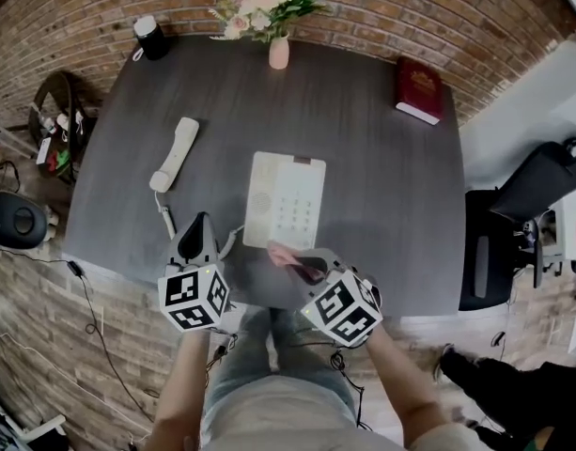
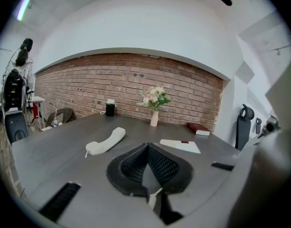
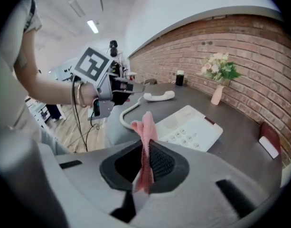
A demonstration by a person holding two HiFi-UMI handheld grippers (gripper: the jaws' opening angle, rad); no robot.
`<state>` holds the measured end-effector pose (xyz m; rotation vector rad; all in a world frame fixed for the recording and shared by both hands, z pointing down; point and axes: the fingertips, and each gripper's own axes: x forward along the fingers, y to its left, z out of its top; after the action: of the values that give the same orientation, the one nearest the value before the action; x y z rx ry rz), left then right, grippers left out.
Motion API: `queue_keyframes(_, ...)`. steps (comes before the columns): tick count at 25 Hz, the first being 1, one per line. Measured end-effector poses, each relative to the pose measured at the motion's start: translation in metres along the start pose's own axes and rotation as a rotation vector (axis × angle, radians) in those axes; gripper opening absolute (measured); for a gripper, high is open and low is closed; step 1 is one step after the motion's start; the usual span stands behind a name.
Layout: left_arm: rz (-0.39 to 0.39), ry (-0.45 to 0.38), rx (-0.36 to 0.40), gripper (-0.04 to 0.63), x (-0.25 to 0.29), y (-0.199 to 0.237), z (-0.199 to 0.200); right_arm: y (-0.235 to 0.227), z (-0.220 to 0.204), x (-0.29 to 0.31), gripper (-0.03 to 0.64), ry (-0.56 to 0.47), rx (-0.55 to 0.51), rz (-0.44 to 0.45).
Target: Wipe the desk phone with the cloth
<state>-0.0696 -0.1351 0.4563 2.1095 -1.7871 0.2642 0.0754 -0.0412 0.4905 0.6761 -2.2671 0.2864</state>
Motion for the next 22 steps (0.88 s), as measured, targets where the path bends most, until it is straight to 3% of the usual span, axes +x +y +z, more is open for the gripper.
queue_keyframes(2,-0.008,-0.026,0.005,0.003,-0.002,-0.002,0.017,-0.018,0.024,-0.018,0.020,-0.127,0.058,-0.083)
queue_keyframes(8,-0.073,-0.124,0.032,0.003,-0.003,-0.021,0.077,-0.090,0.085,-0.097,0.021,-0.474,0.163,-0.472)
queue_keyframes(12,-0.118,-0.178,0.061,0.003,-0.001,-0.036,0.112,-0.118,0.105,-0.154,0.021,-0.677,0.244,-0.636)
queue_keyframes(18,-0.157,-0.219,0.081,0.003,0.004,-0.047,0.142,-0.146,0.088,-0.215,0.021,-0.838,0.387,-0.861)
queue_keyframes(22,-0.180,-0.225,0.078,0.003,0.009,-0.054,0.148,-0.155,0.074,-0.232,0.021,-0.857,0.434,-0.925)
